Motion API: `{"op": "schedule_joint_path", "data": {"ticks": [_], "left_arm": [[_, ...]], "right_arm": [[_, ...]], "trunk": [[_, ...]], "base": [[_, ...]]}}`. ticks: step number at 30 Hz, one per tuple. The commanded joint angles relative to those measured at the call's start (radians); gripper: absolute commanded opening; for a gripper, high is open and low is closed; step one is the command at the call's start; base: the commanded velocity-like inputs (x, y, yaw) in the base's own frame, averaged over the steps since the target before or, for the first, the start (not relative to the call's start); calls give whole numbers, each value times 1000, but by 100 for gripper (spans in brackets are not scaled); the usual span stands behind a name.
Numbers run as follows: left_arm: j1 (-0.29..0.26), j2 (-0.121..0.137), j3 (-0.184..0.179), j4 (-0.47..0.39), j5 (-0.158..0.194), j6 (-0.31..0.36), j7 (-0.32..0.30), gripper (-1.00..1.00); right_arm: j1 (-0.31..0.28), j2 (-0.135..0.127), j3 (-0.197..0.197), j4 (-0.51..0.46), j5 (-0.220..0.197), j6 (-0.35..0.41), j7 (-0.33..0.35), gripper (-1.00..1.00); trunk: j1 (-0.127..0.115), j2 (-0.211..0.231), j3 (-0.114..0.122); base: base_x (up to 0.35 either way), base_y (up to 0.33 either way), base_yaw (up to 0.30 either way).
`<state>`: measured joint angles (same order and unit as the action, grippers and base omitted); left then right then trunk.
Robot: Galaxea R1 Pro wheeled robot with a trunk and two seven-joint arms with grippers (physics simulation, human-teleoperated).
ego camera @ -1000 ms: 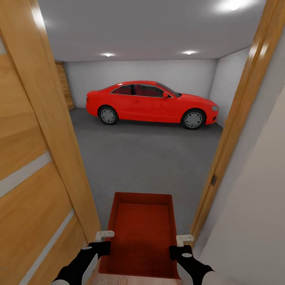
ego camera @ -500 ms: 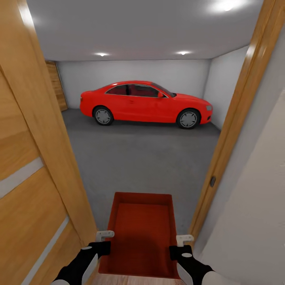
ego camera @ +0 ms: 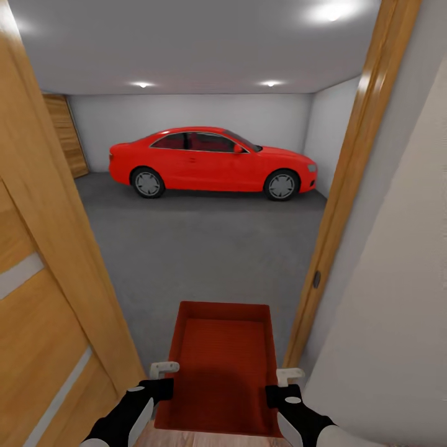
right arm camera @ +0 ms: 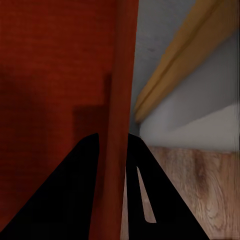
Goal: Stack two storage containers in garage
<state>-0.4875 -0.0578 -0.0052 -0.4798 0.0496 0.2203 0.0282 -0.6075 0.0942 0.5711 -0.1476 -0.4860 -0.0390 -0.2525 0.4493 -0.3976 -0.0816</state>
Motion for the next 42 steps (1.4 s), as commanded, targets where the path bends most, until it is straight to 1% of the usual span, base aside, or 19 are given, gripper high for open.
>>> {"op": "schedule_joint_path", "data": {"ticks": [1,6,22,39,42], "left_arm": [[0,1,-12,-5,-4,7,10,-100],[0,1,-12,-5,-4,8,10,-100],[0,1,-12,-5,-4,7,10,-100],[0,1,-12,-5,-4,8,10,-100],[0,0,-12,1,-5,8,13,-100]], "right_arm": [[-2,-2,12,36,-22,-6,-5,-100],[-2,-3,12,36,-22,-7,-5,-100],[-2,-3,12,36,-22,-7,-4,-100],[-2,-4,12,36,-22,-7,-4,-100],[-2,-4,12,36,-22,-7,-4,-100]], "trunk": [[1,-2,-2],[1,-2,-2],[1,-2,-2],[1,-2,-2],[1,-2,-2]], "base": [[0,0,-138],[46,84,-52],[158,242,-2],[11,12,0],[172,0,0]]}}
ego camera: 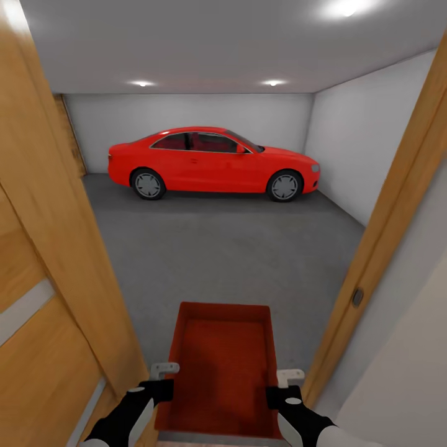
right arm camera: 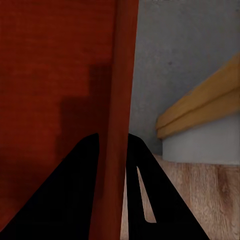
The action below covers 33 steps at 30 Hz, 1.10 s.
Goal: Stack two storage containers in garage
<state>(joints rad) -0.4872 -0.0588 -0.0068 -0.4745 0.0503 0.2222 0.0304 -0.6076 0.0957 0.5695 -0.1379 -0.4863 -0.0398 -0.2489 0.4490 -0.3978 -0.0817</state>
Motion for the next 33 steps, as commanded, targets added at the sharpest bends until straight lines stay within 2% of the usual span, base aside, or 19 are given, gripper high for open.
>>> {"op": "schedule_joint_path", "data": {"ticks": [1,33], "left_arm": [[-1,1,-11,-1,-7,6,12,-100],[-1,1,-8,7,-7,8,20,-100]], "right_arm": [[-1,-5,13,26,-21,-6,-7,-100],[-1,-5,13,26,-21,-6,-7,-100]], "trunk": [[1,-2,-2],[1,-2,-2]], "base": [[270,0,0],[321,0,0]]}}
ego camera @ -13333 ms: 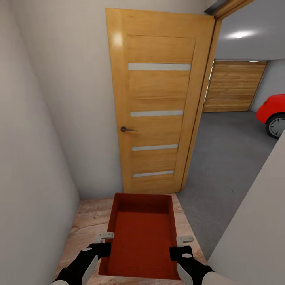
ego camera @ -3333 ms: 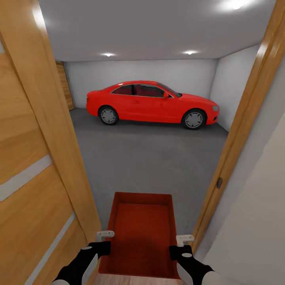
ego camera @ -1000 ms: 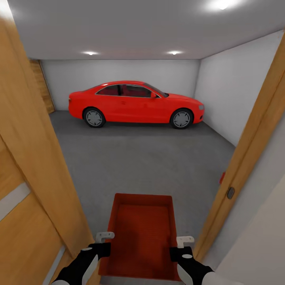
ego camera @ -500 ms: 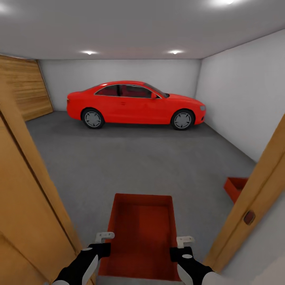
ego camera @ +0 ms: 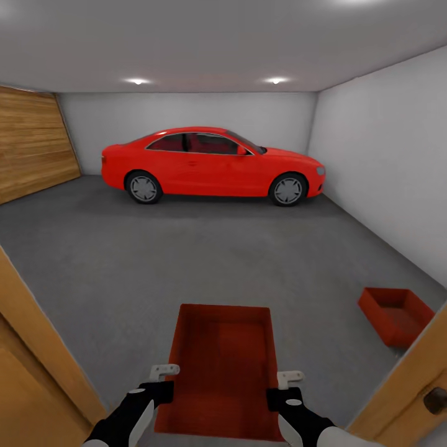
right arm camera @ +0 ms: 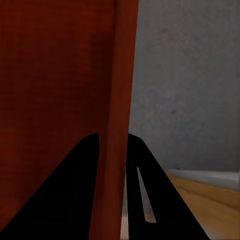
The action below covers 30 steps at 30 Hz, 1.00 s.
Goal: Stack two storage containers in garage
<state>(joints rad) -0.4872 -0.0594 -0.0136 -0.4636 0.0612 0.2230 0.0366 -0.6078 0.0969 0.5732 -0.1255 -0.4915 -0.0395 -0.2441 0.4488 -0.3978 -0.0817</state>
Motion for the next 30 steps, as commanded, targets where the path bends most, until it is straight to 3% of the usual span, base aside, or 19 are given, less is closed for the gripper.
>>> {"op": "schedule_joint_path", "data": {"ticks": [1,30], "left_arm": [[-1,1,-2,-4,-18,7,14,-100],[-1,1,0,-4,-17,7,9,-100]], "right_arm": [[-1,-6,10,14,-16,-7,-12,-100],[-1,-6,10,14,-16,-7,-12,-100]], "trunk": [[1,-2,-2],[1,-2,-2]], "base": [[323,0,0],[323,0,0]]}}
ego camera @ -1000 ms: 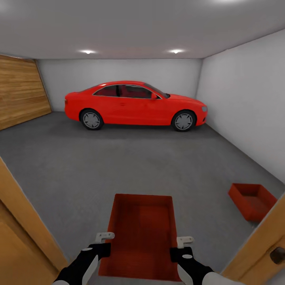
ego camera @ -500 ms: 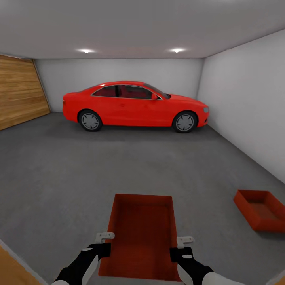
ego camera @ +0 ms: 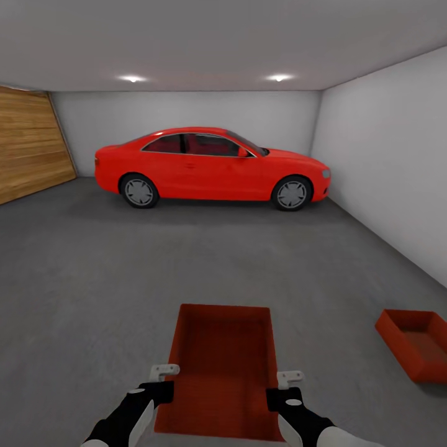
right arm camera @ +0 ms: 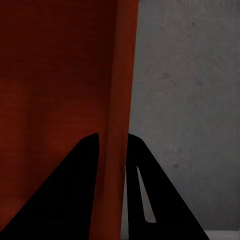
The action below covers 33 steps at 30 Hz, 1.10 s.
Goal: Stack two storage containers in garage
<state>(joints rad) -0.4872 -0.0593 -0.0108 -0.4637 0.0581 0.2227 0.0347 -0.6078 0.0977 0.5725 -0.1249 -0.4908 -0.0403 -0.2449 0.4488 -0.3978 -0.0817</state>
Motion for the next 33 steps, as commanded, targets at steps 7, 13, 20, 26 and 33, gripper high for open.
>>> {"op": "schedule_joint_path", "data": {"ticks": [7,13,20,26,33], "left_arm": [[-1,1,-3,-4,-15,7,11,-100],[-1,1,-3,-4,-15,7,11,-100],[-1,1,-3,-4,-15,7,11,-100],[-1,1,-3,-4,-15,7,11,-100],[-1,1,-3,-4,-14,7,11,-100]], "right_arm": [[-1,-7,10,13,-17,-7,-11,-100],[-1,-7,10,13,-17,-7,-11,-100],[-1,-7,10,13,-17,-7,-11,-100],[-1,-7,10,13,-17,-7,-11,-100],[-1,-7,10,13,-17,-7,-11,-100]], "trunk": [[1,-2,-2],[1,-2,-2],[1,-2,-2],[1,-2,-2],[1,-2,-2]], "base": [[323,0,0],[323,0,0],[323,0,0],[323,0,0],[323,0,0]]}}
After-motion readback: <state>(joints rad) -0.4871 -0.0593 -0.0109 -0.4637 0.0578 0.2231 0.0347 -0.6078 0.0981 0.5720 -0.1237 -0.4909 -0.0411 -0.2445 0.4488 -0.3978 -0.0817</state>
